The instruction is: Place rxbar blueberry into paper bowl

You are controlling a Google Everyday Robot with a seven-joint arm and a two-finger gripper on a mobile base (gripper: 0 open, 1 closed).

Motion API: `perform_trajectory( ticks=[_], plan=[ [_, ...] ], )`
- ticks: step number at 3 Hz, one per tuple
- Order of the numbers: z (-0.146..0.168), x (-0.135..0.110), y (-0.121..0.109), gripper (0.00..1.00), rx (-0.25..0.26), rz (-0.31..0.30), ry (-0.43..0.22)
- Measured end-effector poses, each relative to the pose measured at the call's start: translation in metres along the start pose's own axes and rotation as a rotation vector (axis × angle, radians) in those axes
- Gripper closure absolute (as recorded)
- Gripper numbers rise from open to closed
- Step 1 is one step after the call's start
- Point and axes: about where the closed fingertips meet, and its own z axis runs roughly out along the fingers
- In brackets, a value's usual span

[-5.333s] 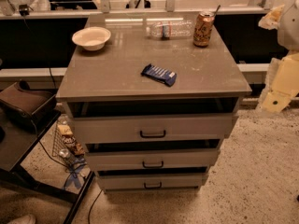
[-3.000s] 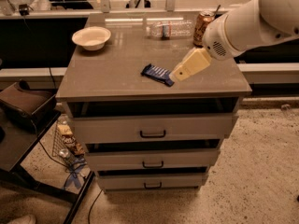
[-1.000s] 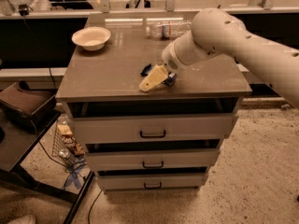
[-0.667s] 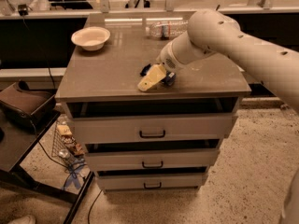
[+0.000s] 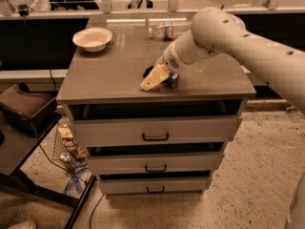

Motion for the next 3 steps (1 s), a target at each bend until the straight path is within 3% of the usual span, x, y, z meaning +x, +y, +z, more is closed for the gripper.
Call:
perform_trajectory(
  ticks=[1, 2, 3],
  plan=[
    [-0.005, -0.005, -0.001, 1.0, 0.0, 0.0, 0.0],
    [-0.007, -0.008, -0.002, 1.0, 0.001, -0.006, -0.003],
    [-0.026, -0.043, -0.019, 1.0, 0.024, -0.077, -0.033]
  ],
)
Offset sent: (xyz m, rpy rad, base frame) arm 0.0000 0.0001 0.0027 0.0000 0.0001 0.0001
